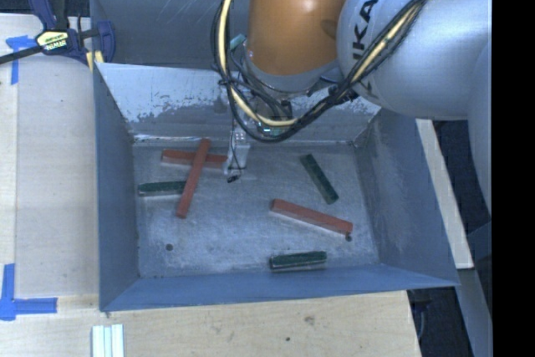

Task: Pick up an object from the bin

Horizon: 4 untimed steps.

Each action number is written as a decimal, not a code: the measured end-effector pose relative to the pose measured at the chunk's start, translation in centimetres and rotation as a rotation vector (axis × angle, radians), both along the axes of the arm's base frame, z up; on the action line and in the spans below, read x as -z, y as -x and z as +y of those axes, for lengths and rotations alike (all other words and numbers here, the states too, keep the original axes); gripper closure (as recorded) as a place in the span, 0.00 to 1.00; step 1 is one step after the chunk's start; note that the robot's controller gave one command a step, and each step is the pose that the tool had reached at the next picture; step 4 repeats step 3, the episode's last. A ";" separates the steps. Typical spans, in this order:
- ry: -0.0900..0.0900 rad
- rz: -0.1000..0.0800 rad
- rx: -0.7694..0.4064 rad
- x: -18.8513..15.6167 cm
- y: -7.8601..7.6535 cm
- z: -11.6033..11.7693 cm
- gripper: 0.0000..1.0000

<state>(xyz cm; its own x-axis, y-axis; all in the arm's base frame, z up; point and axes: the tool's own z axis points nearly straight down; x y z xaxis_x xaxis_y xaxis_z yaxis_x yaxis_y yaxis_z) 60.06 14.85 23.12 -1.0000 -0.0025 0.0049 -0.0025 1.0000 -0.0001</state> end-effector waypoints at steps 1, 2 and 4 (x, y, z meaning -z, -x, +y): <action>0.000 -0.002 -0.122 16.6 -1.1 3.0 0.00; -0.002 -0.009 -0.120 16.0 -1.3 3.0 1.00; -0.003 -0.017 -0.160 -4.6 -0.6 2.9 1.00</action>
Offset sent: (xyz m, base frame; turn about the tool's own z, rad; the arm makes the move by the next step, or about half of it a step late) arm 0.0116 0.0301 -0.1612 -0.1221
